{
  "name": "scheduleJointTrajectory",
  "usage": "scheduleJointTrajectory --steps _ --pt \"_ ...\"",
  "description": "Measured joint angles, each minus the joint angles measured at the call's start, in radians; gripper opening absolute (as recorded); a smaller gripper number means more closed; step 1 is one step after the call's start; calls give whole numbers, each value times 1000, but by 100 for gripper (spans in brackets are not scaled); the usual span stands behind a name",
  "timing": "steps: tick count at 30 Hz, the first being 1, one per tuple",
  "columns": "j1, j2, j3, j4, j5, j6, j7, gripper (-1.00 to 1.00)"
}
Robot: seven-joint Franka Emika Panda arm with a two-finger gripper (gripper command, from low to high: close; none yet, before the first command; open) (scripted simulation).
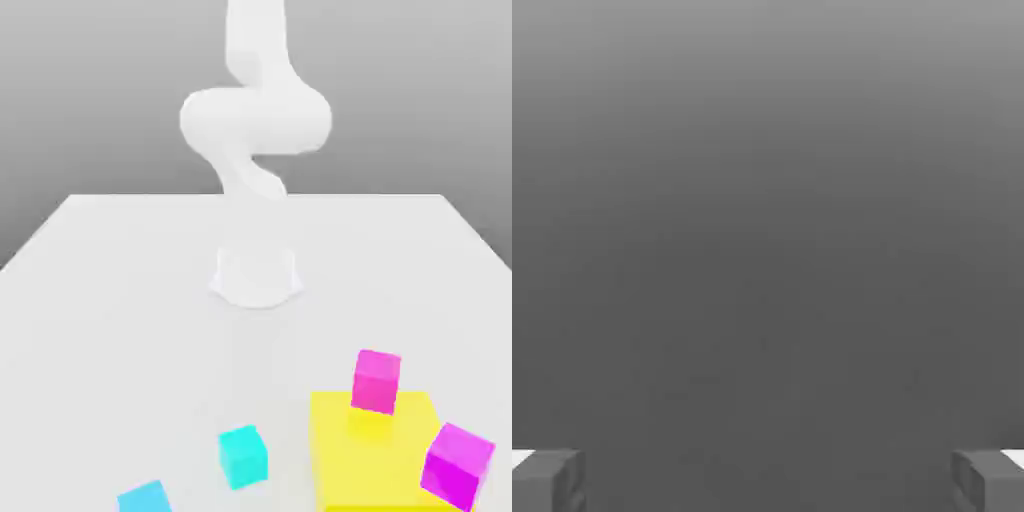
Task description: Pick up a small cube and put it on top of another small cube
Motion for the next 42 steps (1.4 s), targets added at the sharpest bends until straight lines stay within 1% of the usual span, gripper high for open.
scheduleJointTrajectory --steps 10,17,21,24,30,31,37,39,42 --pt "-147 352 126 -115 -19 176 427 0" --pt "-206 598 173 -194 -70 297 748 0" --pt "-214 738 168 -239 -94 366 928 0" --pt "-203 841 157 -273 -93 418 1049 0" --pt "-141 1057 79 -251 -159 577 1150 0" --pt "-129 1083 66 -246 -168 597 1157 -100" --pt "-123 1096 59 -243 -173 610 1161 -100" --pt "-136 1060 75 -251 -158 581 1150 -100" --pt "-162 961 111 -271 -112 504 1115 -100"
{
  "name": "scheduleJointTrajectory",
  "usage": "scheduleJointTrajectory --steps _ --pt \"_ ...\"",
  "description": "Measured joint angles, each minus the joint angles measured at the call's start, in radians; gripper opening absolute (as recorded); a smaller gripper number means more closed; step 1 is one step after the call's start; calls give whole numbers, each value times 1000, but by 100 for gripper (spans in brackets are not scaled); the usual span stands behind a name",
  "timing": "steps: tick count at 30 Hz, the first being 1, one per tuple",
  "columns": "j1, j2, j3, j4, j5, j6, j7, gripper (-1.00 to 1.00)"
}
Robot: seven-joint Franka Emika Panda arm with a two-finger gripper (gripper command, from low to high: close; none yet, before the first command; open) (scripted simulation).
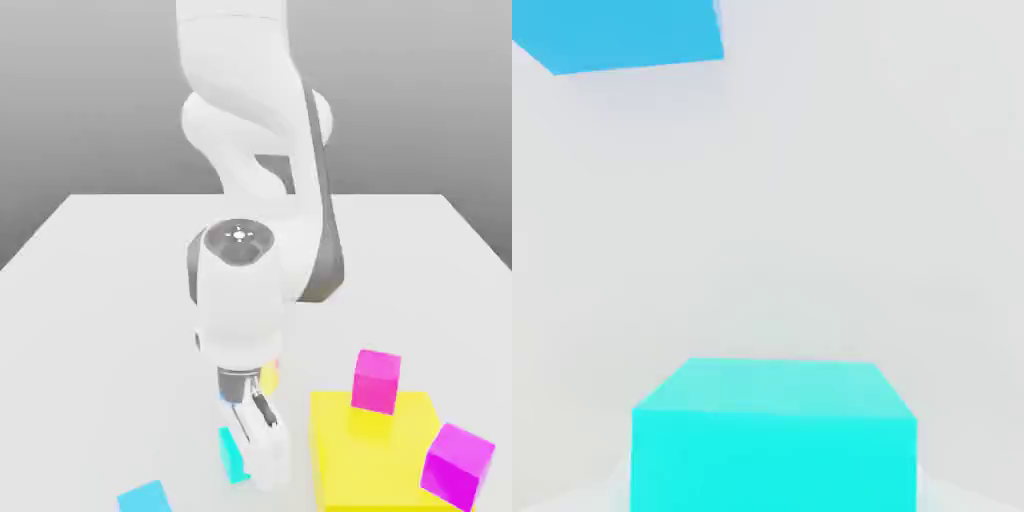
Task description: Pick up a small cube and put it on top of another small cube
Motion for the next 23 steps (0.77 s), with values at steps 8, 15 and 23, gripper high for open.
scheduleJointTrajectory --steps 8,15,23 --pt "127 -283 104 -20 156 -245 -87 -100" --pt "238 -465 178 -32 217 -420 -98 -100" --pt "231 -329 202 -70 160 -252 -52 100"
